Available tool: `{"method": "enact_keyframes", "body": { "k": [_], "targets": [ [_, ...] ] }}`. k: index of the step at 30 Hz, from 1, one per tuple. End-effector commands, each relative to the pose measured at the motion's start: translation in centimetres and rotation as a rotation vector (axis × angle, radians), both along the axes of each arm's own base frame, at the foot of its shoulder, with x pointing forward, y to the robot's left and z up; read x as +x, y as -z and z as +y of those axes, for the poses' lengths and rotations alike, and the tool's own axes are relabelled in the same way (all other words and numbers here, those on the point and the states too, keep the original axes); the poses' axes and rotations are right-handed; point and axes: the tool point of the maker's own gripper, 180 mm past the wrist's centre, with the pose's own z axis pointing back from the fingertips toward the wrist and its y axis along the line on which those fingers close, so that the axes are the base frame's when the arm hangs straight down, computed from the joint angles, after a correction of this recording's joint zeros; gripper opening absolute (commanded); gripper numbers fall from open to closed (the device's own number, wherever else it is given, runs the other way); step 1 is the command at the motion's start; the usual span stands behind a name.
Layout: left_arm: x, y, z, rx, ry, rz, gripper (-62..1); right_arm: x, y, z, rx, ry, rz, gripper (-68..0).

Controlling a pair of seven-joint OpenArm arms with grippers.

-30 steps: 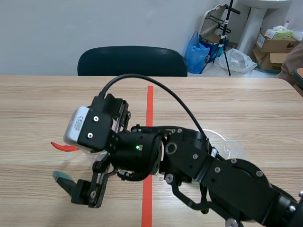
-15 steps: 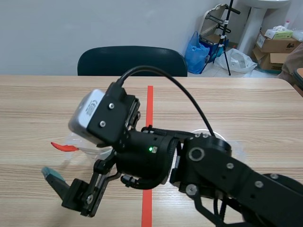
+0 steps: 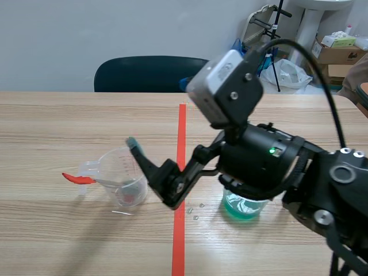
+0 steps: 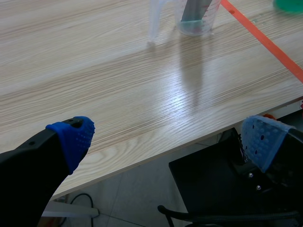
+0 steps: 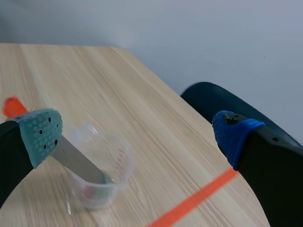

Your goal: Do the redox reaction experiment

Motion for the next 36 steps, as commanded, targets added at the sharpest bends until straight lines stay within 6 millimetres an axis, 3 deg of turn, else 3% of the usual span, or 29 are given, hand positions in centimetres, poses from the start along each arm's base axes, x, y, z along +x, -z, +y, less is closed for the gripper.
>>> {"method": "enact_keyframes", "body": {
  "k": [1, 7, 20, 30, 36],
  "targets": [
    [0.2, -0.4, -0.3, -0.016, -0.002, -0.02, 1.4, -0.2, -1.0, -0.7, 0.013, 0.009, -0.021, 0.4],
    [0.0, -0.4, -0.3, -0.023, -0.038, -0.03, 1.4, -0.8, -1.4, -4.1, 0.002, 0.087, 0.001, 0.4],
    [3.8, -1.9, -0.9, 0.055, -0.147, -0.205, 1.4, -2.5, -2.9, -8.9, -0.043, 0.228, 0.019, 0.4],
    [6.8, -3.3, -1.1, 0.13, -0.205, -0.257, 1.4, -4.4, -2.8, -9.8, -0.007, 0.219, 0.102, 0.4],
    [8.4, -4.7, -2.5, 0.176, -0.173, -0.295, 1.4, -5.2, -3.2, -10.4, 0.021, 0.217, 0.092, 0.4]
  ]
}}
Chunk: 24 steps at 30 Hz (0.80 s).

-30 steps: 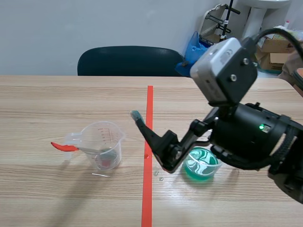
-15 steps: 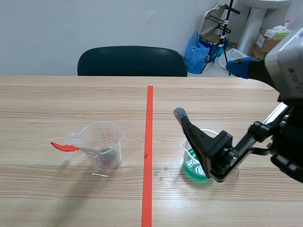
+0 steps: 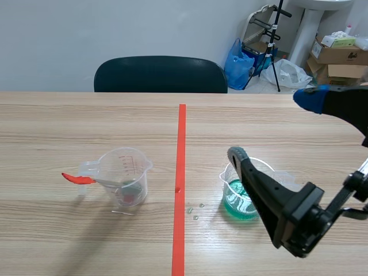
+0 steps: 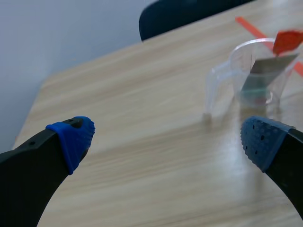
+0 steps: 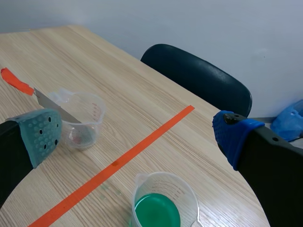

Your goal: Do the redox reaction experiment

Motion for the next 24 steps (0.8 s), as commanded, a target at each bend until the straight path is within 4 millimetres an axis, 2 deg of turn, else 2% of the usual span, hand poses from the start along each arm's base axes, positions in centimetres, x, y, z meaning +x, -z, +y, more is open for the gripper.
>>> {"method": "enact_keyframes", "body": {
  "k": [1, 7, 24],
  "targets": [
    [-0.05, -0.52, -0.46, -0.003, 0.009, -0.014, 1.4, -0.02, -0.78, 0.16, 0.003, -0.016, -0.025, 0.4],
    [0.16, -0.77, -1.32, 0.003, 0.034, -0.022, 1.4, -0.18, -0.23, 0.14, -0.01, -0.015, 0.0, 0.4],
    [0.15, -0.68, -1.38, 0.004, 0.04, -0.016, 1.4, -0.51, -0.07, 0.48, -0.007, -0.04, 0.013, 0.4]
  ]
}}
